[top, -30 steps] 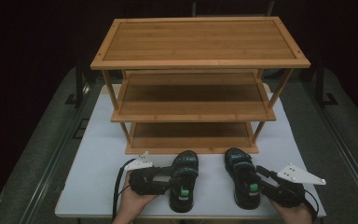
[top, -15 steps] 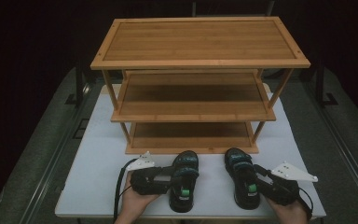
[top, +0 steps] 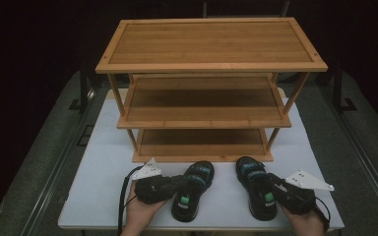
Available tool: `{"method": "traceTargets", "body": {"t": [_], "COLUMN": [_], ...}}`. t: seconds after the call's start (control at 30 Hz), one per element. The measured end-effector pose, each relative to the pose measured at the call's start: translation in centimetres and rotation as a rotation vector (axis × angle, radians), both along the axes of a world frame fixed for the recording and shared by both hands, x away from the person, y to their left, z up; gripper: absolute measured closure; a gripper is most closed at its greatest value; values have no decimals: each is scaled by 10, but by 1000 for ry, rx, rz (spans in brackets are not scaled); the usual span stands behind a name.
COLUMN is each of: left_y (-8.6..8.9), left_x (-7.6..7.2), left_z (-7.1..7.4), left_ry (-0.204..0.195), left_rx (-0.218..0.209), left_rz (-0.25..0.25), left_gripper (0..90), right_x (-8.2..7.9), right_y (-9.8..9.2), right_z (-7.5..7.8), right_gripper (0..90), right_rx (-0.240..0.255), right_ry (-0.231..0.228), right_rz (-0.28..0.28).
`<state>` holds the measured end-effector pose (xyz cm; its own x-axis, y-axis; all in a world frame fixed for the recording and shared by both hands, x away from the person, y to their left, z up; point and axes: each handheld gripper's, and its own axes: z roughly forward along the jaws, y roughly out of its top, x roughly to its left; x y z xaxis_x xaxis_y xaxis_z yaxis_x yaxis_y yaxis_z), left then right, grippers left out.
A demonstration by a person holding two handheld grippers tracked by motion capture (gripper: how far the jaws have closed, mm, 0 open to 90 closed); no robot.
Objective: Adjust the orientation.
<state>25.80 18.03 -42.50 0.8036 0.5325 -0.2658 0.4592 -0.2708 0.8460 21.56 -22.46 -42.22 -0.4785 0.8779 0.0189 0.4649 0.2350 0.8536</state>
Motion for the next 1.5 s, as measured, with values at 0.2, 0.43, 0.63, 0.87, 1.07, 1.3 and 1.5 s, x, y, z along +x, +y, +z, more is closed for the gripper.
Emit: {"method": "traceTargets", "body": {"t": [0.2,0.43,0.63,0.87,1.07,1.3,1.5], "left_y": [-1,3,7,8,8,8,8], "left_x": [-2,-5,-7,-7,-7,-7,-4], "left_z": [2,7,12,13,12,12,13], "left_ry": [-25,-50,-78,-94,-98,-100,-103], "left_rx": [14,-3,-15,-13,-9,-8,-5], "left_rz": [0,18,30,41,45,47,45], "left_gripper": [730,733,733,733,733,732,733], "right_x": [0,-2,-6,-8,-8,-9,-9], "right_y": [0,2,5,11,14,16,21], "right_z": [0,2,3,5,6,9,10], "right_gripper": [772,780,785,786,786,788,789], "right_rx": [2,2,12,21,32,58,50], "right_ry": [-5,-19,-30,-39,-49,-62,-74], "right_rz": [-5,0,24,38,45,38,32]}}
